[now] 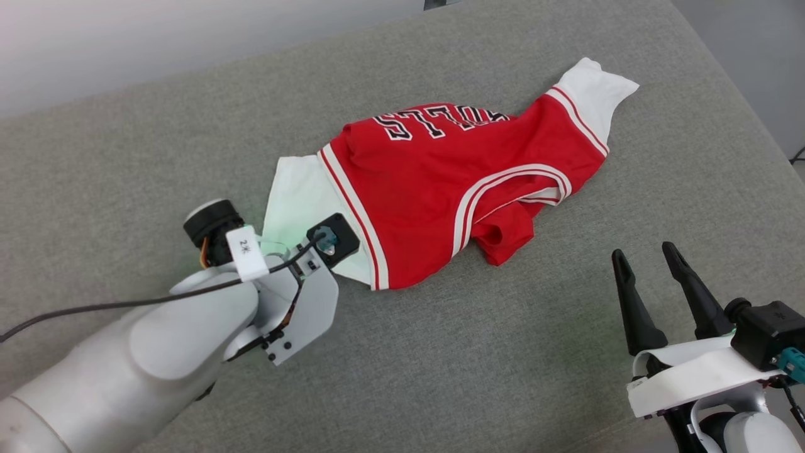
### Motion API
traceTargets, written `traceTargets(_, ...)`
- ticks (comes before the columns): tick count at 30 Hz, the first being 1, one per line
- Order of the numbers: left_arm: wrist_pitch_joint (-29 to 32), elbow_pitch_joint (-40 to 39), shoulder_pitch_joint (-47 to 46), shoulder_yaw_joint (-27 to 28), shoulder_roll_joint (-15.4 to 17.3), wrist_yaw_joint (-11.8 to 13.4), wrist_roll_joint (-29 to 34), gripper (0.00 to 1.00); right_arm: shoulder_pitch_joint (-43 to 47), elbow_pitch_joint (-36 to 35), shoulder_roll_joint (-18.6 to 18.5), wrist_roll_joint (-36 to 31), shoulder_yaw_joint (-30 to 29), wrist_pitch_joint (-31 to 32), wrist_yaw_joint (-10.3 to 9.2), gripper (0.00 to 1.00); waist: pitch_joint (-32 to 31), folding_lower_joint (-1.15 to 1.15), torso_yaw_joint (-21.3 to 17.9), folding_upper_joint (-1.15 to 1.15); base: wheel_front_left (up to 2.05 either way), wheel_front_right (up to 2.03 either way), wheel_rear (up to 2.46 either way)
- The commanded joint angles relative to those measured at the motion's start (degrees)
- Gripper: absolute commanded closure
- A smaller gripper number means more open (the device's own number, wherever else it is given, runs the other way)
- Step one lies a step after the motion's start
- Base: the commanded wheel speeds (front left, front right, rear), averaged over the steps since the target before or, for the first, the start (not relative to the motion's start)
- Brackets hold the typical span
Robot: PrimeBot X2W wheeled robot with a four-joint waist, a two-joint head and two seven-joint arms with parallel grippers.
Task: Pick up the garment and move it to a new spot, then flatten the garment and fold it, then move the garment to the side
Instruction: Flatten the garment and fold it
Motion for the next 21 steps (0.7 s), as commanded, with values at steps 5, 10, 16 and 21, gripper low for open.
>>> traceTargets(5, -1.17, 1.16, 1.1, -0.31, 1.79, 0.17, -0.39, 1.0, 0.7, -0.57, -0.68, -0.26, -0.75, 0.73, -0.08, 0.0, -1.4, 0.0, 1.71, 0.0, 0.0, 0.0, 0.0)
traceTargets(10, -3.43, 0.86, 0.63, -0.22, 4.51, 0.17, -1.49, 1.0, 1.06, -0.9, -1.75, -0.27, -0.88, 2.05, -0.08, 0.0, -2.86, 0.0, 4.12, 0.0, 0.0, 0.0, 0.0)
traceTargets(16, -7.04, 0.55, 1.44, -0.21, 8.03, 0.17, -3.79, 1.0, -0.44, -0.86, -5.08, -0.75, 0.12, 5.42, -0.08, 0.0, -4.37, 0.0, 7.27, 0.0, 0.0, 0.0, 0.0)
traceTargets(21, -7.13, -1.91, 2.14, -0.16, 10.5, 0.17, -3.42, 1.0, -3.54, -0.26, -12.04, -0.74, 4.62, 12.33, -0.08, 0.0, -4.55, 0.0, 9.77, 0.0, 0.0, 0.0, 0.0)
